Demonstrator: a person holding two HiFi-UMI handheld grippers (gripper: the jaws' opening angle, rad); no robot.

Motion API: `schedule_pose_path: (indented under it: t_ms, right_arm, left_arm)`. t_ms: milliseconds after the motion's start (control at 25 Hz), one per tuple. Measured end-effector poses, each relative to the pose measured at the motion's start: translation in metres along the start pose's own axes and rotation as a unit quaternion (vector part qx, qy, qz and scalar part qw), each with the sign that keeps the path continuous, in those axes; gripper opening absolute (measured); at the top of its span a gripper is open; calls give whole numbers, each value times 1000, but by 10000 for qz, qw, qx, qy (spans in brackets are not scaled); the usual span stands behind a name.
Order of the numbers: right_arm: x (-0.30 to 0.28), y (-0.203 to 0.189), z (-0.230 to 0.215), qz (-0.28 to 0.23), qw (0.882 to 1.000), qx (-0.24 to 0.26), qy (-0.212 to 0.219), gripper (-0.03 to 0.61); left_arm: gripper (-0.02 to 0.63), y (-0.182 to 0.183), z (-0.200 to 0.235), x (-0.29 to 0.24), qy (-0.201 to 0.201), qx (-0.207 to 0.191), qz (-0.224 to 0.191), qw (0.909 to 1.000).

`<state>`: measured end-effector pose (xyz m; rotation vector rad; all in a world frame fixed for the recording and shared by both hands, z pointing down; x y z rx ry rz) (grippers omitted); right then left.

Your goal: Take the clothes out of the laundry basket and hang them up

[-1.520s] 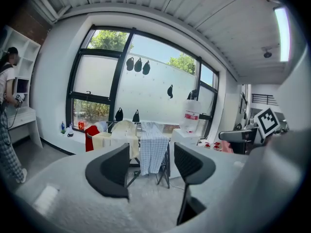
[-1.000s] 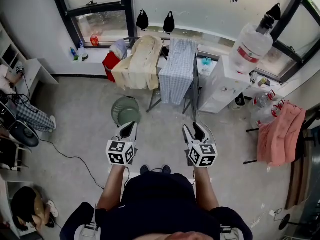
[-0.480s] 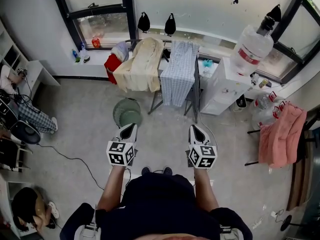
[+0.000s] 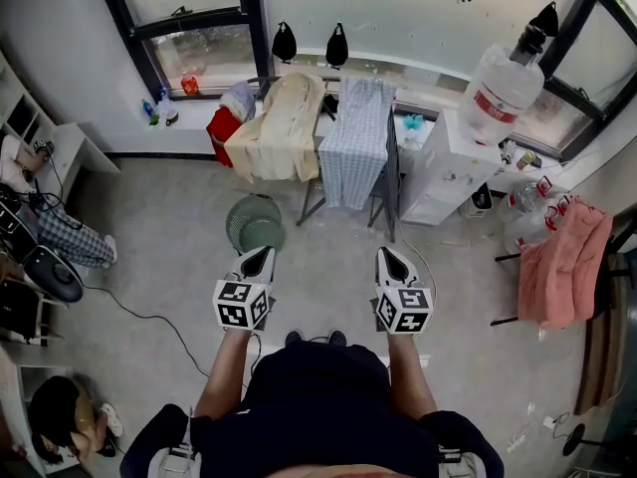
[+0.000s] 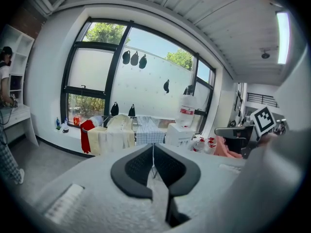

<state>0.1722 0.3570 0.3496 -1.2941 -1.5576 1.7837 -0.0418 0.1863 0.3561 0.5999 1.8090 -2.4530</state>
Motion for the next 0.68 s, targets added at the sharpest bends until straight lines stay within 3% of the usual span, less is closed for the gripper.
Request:
schedule_pose_path:
  t_ms: [680]
  right_arm:
    - [-2,-6,-7,132,9998,-151,-3,2]
  left_arm:
    - [26,-5,1,-10,-120,-56,200,9997]
Point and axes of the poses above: the fingertips, and each gripper's own axes: x backward along the fingers, z to its left, y out of its top, the point moved 3 cm from there along x, backward along the fingers, and after that the axes turned 11 degrees about -y, right-handed, at the moved point
